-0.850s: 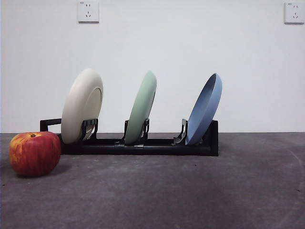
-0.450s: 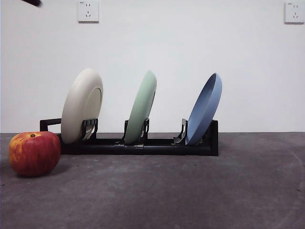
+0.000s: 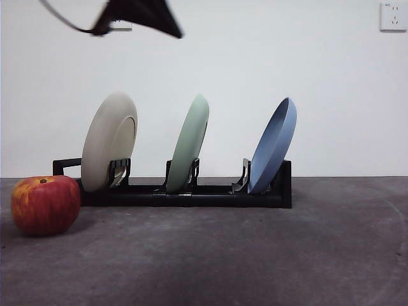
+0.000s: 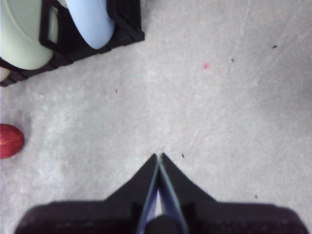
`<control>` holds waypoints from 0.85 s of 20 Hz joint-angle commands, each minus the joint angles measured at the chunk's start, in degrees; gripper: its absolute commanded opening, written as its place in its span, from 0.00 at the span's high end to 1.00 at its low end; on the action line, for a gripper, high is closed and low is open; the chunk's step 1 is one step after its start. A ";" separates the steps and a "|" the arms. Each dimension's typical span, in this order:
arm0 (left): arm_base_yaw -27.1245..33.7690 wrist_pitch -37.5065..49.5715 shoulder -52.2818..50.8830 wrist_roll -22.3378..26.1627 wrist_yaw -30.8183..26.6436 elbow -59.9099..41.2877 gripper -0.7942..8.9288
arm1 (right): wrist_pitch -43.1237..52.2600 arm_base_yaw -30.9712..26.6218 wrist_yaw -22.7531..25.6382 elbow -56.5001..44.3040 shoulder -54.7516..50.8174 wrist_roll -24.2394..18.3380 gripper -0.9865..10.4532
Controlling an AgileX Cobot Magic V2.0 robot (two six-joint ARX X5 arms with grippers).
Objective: Take the blue plate from the plate rack,put the plate on the table,take the apple from the table,put the apple in the plate
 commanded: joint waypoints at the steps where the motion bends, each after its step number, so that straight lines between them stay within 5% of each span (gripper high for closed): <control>1: -2.16 -0.72 5.86 -1.51 0.13 7.19 0.92 | -0.35 0.04 -0.15 0.22 0.68 -1.40 0.91; 9: -7.50 -2.27 25.90 -5.38 0.33 31.06 0.92 | 0.07 0.04 3.98 0.22 3.06 -6.14 0.91; 17: -11.08 5.88 32.02 -7.06 -7.34 33.14 0.92 | 1.05 0.04 4.22 0.20 6.36 -6.23 0.91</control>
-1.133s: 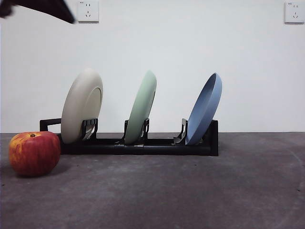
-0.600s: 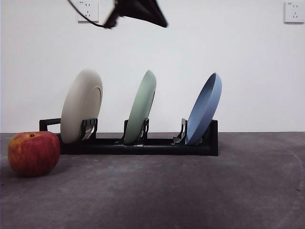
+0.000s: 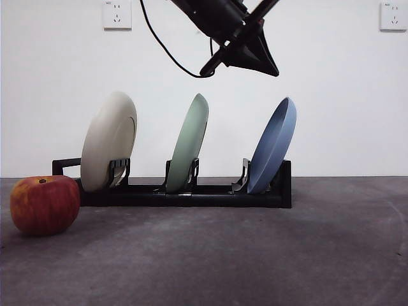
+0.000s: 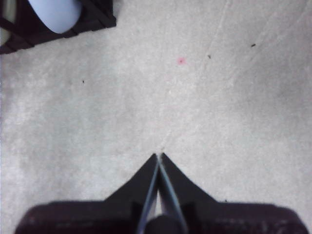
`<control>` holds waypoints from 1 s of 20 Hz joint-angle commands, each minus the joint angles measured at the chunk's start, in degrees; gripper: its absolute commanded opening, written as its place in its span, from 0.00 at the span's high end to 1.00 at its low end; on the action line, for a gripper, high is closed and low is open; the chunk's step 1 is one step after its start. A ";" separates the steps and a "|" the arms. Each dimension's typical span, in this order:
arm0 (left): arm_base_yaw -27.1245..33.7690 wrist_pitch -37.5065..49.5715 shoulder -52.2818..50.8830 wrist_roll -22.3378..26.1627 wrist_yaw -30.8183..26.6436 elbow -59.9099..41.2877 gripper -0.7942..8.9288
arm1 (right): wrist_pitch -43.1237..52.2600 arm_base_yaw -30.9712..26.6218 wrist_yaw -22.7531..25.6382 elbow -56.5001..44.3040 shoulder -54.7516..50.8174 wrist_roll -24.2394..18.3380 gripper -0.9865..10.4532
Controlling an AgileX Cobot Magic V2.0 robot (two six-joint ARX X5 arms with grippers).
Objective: Take the blue plate from the plate rack,put the plate on the table,take the apple from the table,put the apple in the plate
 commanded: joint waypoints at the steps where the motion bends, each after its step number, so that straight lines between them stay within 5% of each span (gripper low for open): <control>1: -1.16 2.19 1.07 -0.55 -3.10 0.17 0.91 | 0.92 0.04 0.22 0.20 0.52 -0.61 0.91; 5: -2.86 3.67 1.20 0.00 -7.61 0.17 0.64 | 1.90 0.04 0.22 0.20 0.92 -0.59 0.91; 20: -5.09 2.60 8.48 1.79 -9.27 0.17 0.65 | 0.33 0.04 0.22 0.20 0.92 -0.59 0.91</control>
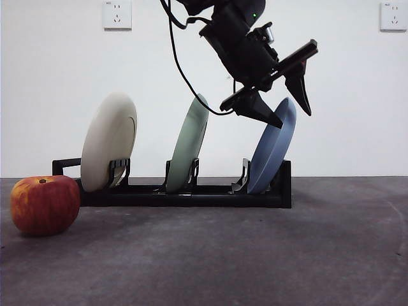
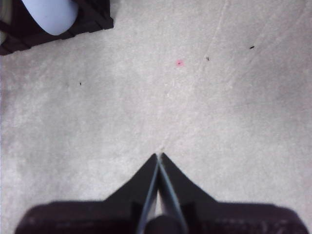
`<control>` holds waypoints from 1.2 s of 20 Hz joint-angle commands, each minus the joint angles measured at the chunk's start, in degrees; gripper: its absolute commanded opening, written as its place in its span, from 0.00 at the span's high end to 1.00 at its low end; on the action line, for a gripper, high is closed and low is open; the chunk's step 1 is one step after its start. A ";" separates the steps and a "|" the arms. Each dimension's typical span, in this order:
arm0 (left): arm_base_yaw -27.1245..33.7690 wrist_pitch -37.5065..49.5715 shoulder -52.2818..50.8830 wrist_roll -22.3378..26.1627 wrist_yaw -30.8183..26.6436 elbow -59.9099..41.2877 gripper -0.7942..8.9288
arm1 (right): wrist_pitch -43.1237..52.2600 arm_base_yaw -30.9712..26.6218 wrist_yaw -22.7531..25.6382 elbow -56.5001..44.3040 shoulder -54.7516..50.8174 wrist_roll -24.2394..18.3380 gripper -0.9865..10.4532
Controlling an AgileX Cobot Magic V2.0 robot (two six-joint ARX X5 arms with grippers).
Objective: Take the blue plate from the plate rack,put the plate on the table,take the apple from the table,put the apple in the plate
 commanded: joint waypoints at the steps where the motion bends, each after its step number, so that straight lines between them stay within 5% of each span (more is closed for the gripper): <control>1: -0.48 0.33 1.01 0.59 -0.81 -0.09 0.69 | -0.87 0.04 0.02 0.20 0.04 -0.57 0.91; 5: -0.96 1.90 1.01 0.87 -2.93 -0.09 0.86 | -1.36 0.04 0.02 0.20 0.04 -0.57 0.91; 11: -0.94 1.90 0.98 0.59 -2.97 -0.09 0.93 | -1.31 0.04 0.02 0.20 0.04 -0.57 0.91; 24: -0.68 1.92 -3.30 1.99 -0.98 1.84 0.93 | -1.73 0.04 0.02 0.20 0.04 -0.59 0.91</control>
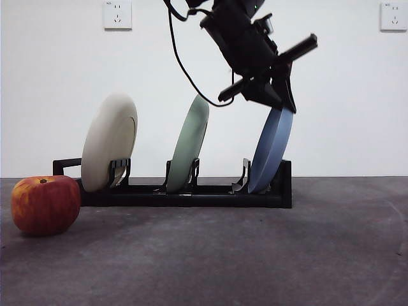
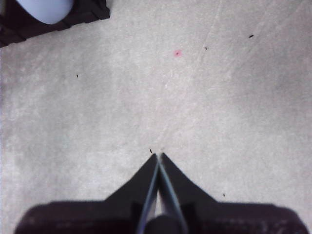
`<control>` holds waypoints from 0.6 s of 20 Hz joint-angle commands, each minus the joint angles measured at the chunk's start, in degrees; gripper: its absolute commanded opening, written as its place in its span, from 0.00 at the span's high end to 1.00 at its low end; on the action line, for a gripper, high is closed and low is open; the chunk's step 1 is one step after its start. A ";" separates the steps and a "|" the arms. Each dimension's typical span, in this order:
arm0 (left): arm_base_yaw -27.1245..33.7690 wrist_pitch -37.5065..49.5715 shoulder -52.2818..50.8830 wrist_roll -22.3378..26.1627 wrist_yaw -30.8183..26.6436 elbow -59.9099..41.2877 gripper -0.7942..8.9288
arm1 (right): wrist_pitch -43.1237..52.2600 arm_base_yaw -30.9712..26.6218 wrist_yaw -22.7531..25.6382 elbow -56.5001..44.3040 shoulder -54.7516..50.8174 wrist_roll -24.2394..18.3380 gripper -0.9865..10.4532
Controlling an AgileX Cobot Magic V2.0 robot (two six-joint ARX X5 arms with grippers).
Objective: Take the blue plate from the plate rack,put the plate on the table,take the apple from the table,put the apple in the plate
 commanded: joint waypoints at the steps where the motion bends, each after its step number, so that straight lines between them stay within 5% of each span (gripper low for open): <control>1: -0.42 0.98 -3.10 1.53 1.75 1.53 0.93 | -0.24 0.04 0.02 0.20 0.04 -0.59 0.91; 8: -0.83 -0.59 -13.09 3.02 3.56 1.53 0.93 | -0.85 0.04 0.02 0.20 0.04 -0.57 0.91; 12: -2.67 -9.57 -19.74 13.46 4.13 1.53 0.93 | -0.90 0.04 0.02 0.20 0.04 -0.57 0.91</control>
